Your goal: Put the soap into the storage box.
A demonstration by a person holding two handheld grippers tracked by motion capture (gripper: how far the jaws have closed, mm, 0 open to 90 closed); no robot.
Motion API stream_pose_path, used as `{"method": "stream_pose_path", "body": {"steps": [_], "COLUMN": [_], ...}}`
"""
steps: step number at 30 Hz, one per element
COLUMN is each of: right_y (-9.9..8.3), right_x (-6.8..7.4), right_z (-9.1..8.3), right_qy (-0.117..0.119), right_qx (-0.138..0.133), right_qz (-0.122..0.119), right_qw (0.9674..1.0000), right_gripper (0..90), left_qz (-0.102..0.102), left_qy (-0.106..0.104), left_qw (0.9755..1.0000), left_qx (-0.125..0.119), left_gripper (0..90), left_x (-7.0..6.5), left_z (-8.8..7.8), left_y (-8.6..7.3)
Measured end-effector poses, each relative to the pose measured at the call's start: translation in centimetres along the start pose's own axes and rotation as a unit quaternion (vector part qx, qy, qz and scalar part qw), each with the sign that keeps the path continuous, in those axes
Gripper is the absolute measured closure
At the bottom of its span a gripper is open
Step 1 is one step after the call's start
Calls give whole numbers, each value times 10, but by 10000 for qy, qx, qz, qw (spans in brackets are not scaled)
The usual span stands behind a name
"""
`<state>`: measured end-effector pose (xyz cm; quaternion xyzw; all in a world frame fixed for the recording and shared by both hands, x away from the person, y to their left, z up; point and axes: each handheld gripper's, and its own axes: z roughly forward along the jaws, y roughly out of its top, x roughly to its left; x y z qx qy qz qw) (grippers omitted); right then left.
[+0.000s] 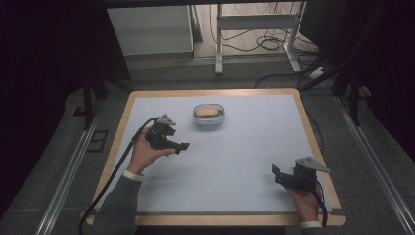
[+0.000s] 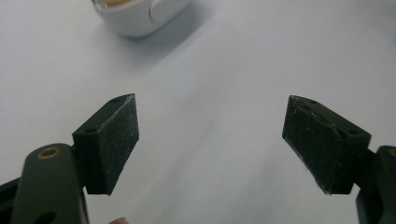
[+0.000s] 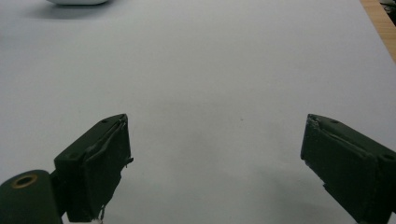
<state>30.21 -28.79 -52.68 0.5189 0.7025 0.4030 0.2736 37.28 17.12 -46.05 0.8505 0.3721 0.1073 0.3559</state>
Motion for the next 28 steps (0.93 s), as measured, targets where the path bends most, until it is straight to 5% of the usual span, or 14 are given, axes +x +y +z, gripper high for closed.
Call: {"method": "stream_pose_path", "body": {"steps": [13,28], "right_y": [0,0], "right_x": [0,-1], "right_z": [0,0], "right_qy": [-13,34], "right_qx": [10,13], "right_qz": [-8,16], "right_qw": [10000,10000], "right_gripper": [85,84], "left_qz": [-456,-507], "left_qy": [90,176], "left_qw": [9989,9985], "left_qx": [-7,142], "left_gripper": [185,170], "left_x": [-5,-1], "left_z": [-12,-13], "left_y": [-69,-79]}}
